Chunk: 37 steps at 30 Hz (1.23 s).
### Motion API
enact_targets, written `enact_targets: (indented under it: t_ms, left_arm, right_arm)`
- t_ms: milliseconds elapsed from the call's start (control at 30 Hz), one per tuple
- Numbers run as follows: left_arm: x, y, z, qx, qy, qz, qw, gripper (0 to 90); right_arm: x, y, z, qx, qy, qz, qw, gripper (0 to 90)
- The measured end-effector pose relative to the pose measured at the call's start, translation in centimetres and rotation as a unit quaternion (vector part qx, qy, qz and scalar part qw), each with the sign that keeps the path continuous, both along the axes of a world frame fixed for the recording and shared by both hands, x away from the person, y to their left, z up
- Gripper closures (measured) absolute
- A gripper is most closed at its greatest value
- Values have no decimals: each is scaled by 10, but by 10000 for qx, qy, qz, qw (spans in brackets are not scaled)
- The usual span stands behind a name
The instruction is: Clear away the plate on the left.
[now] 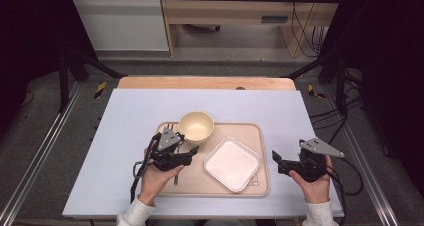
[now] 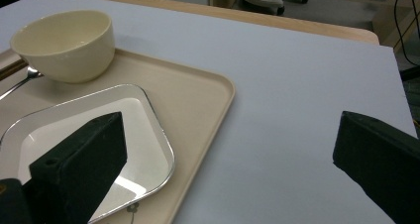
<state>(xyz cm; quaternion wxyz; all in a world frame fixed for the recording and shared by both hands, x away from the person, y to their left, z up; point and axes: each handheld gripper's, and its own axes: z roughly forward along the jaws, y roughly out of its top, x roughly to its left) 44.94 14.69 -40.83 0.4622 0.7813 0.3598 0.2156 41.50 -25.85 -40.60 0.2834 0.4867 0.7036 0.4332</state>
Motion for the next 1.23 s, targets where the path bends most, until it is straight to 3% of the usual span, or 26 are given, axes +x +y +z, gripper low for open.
enact_targets:
  t_ms: [300,500,833,1233]
  left_arm:
    - [-7,35,-3,82,-111,203,9997,270]
    - [-8,57,-11,16,-55,406,9992,251]
    - [-10,82,-19,18,-11,632,9980,216]
    - [-14,113,-22,-127,-33,899,9959,201]
  right_arm:
    - [1,-1,-2,7,54,-32,10000,6]
    - [2,-2,-4,-28,84,-54,9999,5]
    - [3,-6,-7,-18,124,-106,9999,5]
    - [4,-5,-10,-140,181,-96,9997,6]
